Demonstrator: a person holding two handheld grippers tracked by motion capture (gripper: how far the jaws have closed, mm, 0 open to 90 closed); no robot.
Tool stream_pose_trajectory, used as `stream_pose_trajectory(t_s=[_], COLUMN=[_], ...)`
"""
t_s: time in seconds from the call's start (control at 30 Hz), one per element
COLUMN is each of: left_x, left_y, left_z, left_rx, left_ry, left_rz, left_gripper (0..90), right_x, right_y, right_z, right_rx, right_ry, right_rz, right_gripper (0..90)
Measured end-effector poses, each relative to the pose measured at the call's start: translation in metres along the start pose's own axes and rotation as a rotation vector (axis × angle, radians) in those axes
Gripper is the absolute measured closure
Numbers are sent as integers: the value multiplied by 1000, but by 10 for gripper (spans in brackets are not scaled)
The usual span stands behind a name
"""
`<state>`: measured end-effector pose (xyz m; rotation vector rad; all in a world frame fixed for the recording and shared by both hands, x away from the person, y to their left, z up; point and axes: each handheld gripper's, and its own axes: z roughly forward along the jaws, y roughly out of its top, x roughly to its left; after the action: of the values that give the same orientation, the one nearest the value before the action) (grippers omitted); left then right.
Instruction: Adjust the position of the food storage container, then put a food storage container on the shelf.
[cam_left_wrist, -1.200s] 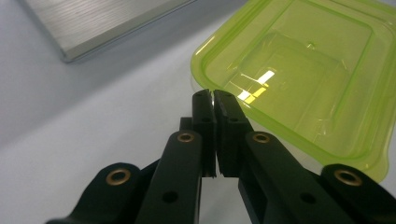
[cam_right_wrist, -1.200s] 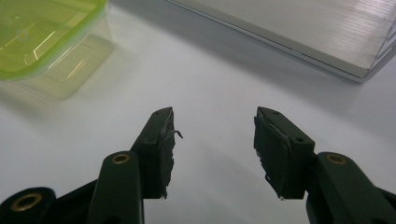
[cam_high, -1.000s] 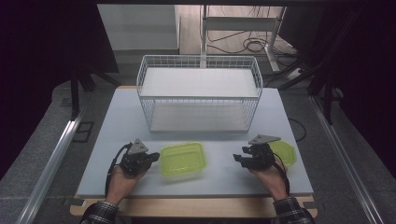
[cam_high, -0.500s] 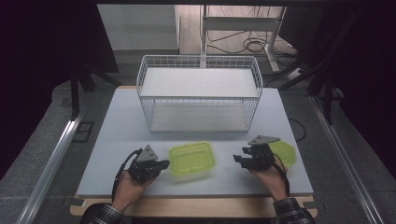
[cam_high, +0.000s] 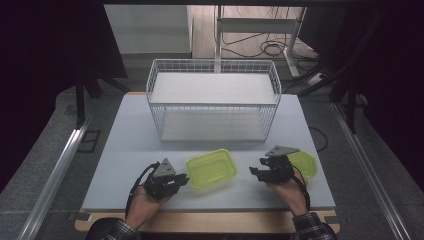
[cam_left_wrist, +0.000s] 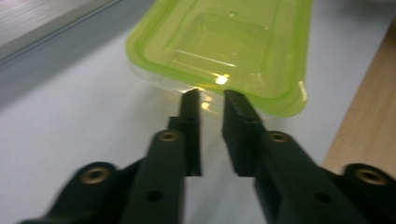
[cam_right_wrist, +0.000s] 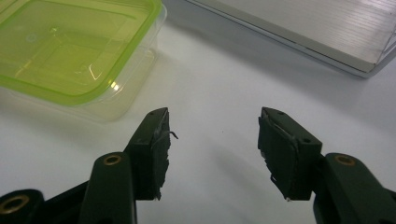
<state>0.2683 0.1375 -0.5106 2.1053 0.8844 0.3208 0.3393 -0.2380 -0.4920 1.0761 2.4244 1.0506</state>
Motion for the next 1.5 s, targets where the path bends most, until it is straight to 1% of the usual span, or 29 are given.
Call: stream_pose_trajectory(t_s=[0.07,0.1,0.17,0.2,0.23,0.3,0.33,0.37,0.43,0.5,0.6,0.7,0.77,0.87,0.97,1.0,1.1,1.13,1.33,1.43,1.5], left_x=[1,2,3,4,4,5,6,6,6,5,3,3,4,5,6,6,6,6,6,5,5], left_y=[-2,-3,-5,-6,-7,-10,-11,-12,-13,-14,-16,-18,-19,-21,-22,-22,-23,-24,-26,-27,-28], left_z=[-3,-5,-8,-10,-11,-14,-15,-16,-17,-18,-19,-20,-21,-23,-22,-22,-22,-22,-23,-23,-23], left_rx=[-6,-9,-14,-16,-18,-21,-20,-20,-19,-17,0,8,-5,-22,-21,-16,-12,-15,-16,-16,-9], left_ry=[31,42,56,59,60,64,66,68,80,75,72,69,69,69,61,64,68,73,88,88,92], left_rz=[-2,-4,-11,-13,-17,-19,-18,-20,-17,-9,10,16,12,17,16,21,30,35,36,40,44], left_gripper=[640,579,488,405,405,359,278,278,193,105,34,21,22,31,33,37,46,49,38,37,31], right_x=[0,0,-1,-1,-1,-1,-1,-1,-1,0,1,2,2,3,3,3,5,6,7,7,8], right_y=[-1,-1,-2,-2,-2,-3,-3,-3,-3,-4,-4,-5,-5,-5,-5,-4,-3,-2,2,4,7], right_z=[-1,-1,-1,-2,-2,-3,-3,-3,-2,-1,2,5,5,6,6,6,6,5,3,3,4], right_rx=[-2,-5,-10,-18,-18,-26,-34,-34,-38,-39,-38,-35,-34,-31,-31,-36,-43,-54,-84,-91,-93], right_ry=[-2,-2,-3,-4,-4,-4,-4,-4,-2,-10,-16,-16,-15,-10,4,11,22,28,47,57,75], right_rz=[-1,0,0,4,4,3,0,0,-5,-10,-13,-17,-16,-16,-16,-8,-2,-4,12,23,39], right_gripper=[400,389,369,342,342,313,277,277,242,207,165,117,109,93,76,72,62,54,43,45,46])
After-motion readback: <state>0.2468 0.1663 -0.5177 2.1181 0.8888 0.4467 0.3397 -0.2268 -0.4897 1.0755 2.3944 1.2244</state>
